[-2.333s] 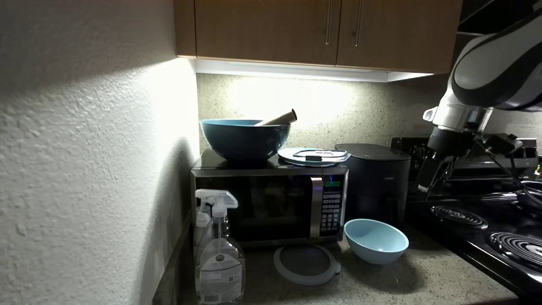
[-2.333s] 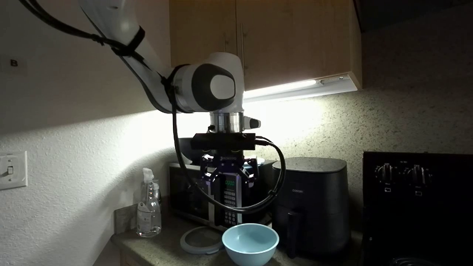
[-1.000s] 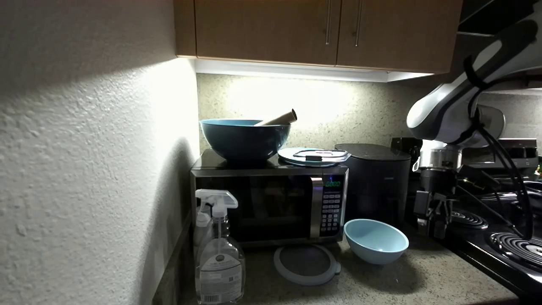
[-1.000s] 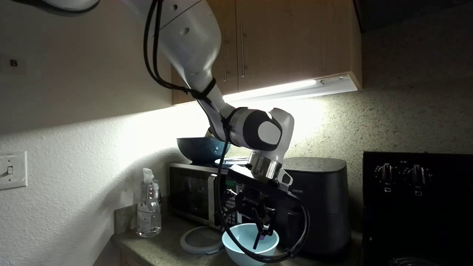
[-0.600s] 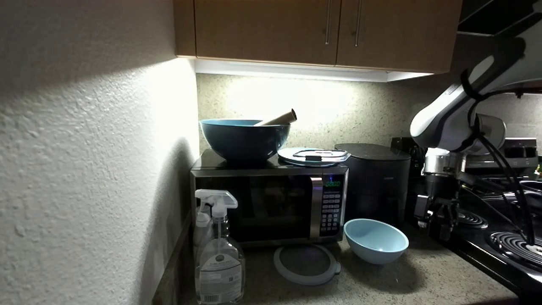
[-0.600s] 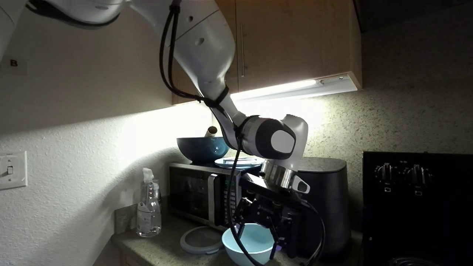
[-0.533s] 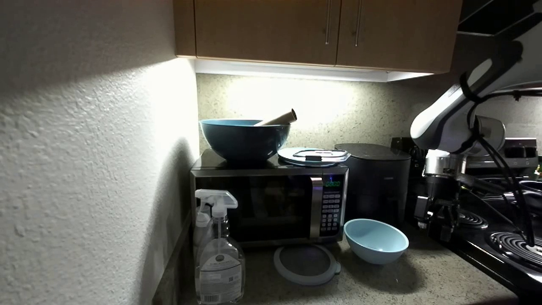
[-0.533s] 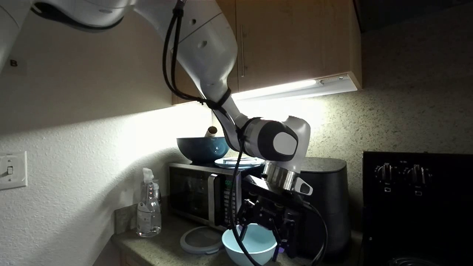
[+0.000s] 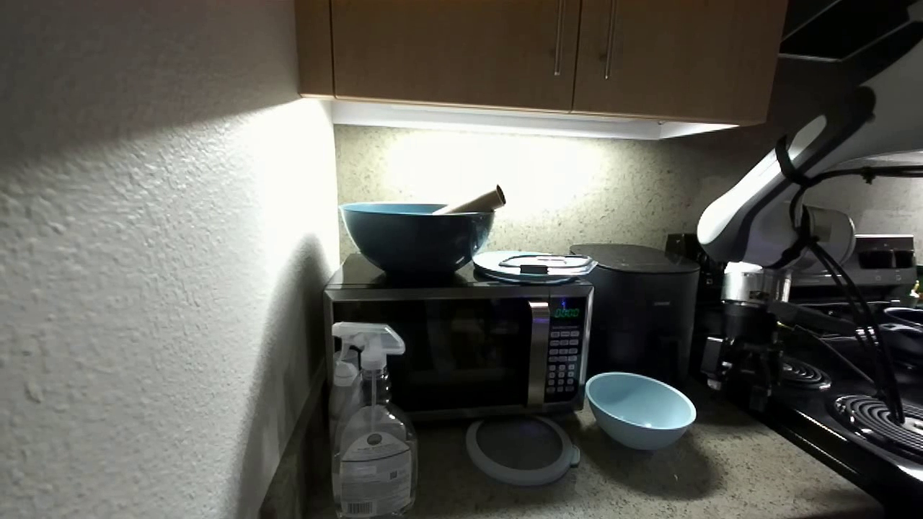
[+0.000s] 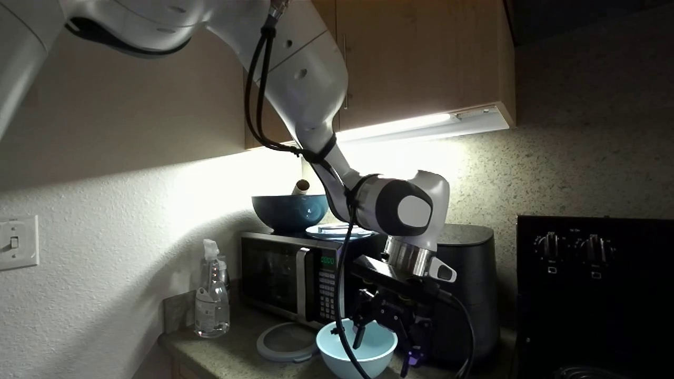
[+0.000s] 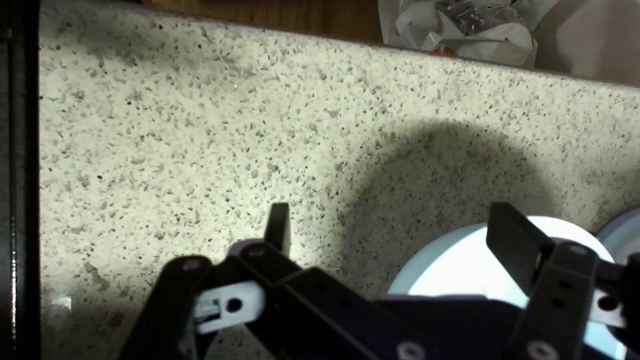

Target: Pick up the bowl and put it on top of the air fryer

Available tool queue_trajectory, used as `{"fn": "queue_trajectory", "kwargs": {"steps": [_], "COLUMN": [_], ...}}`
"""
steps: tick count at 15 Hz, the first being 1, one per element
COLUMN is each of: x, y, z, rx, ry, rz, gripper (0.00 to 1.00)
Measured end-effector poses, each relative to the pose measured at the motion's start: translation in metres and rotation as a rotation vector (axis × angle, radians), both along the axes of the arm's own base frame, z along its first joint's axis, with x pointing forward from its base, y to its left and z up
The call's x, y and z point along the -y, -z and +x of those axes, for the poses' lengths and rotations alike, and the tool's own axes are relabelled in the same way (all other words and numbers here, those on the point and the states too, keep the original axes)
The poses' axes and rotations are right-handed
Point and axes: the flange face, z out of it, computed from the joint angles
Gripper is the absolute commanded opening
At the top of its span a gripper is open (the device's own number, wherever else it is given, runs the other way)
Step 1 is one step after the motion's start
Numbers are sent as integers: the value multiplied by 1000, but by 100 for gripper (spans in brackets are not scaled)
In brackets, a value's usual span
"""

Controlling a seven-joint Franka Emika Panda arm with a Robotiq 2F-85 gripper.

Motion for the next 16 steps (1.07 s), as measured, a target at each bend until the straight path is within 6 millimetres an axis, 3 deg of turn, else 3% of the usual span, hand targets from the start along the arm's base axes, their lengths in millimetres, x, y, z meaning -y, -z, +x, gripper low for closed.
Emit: {"fn": "queue_trajectory", "kwargs": {"steps": [4, 11, 16], "x": [6, 26, 17], "y": [2, 31, 31], "z": [14, 25, 37], "rx": [103, 172, 223], "ry": [43, 134, 115], "rz": [-46, -70, -99], "gripper": [100, 100, 100]}}
